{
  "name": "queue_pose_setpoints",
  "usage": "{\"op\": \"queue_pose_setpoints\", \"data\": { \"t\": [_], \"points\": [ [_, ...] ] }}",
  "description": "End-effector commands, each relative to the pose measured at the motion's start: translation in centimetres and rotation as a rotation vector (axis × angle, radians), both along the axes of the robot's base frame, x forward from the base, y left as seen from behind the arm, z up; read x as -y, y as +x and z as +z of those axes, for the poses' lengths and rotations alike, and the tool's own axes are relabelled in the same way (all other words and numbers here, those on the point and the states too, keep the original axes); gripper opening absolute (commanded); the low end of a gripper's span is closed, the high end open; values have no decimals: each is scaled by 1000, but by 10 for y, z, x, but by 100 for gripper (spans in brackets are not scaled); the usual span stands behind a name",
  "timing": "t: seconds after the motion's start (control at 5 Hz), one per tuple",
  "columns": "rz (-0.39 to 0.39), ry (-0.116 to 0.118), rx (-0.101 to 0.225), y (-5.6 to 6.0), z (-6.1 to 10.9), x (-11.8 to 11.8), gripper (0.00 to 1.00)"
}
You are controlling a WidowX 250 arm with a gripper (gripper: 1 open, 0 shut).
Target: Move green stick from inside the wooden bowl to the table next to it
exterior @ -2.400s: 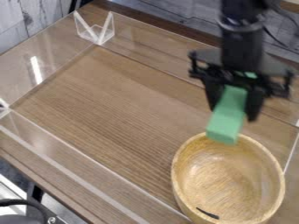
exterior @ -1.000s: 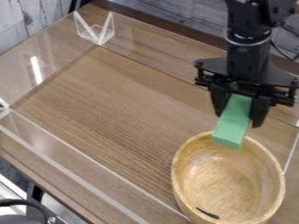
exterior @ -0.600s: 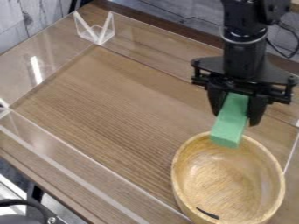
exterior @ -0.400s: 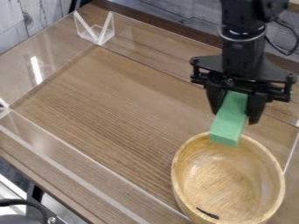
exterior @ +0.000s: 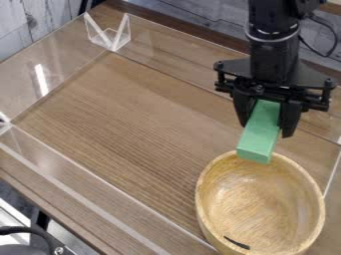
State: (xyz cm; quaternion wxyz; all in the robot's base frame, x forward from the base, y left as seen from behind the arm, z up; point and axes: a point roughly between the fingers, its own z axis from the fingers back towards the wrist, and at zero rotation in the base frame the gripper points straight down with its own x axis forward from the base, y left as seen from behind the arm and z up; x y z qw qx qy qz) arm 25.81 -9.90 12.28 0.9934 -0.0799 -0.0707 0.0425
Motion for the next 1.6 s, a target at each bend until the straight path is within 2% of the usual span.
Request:
{"op": "queue_pose_setpoints", "data": {
  "t": [0.0,0.2,0.4,0.8,1.0,1.2,1.4],
  "points": [
    [20,-21,68,5,22,-7,0],
    [70,-14,98,8,31,-36,0],
    [123,5,117,11,35,-78,0],
    [65,12,117,18,18,-12,0],
    [126,31,132,20,22,-56,0],
    [90,32,136,20,14,-24,0],
    [111,41,145,21,13,-45,0]
  ]
}}
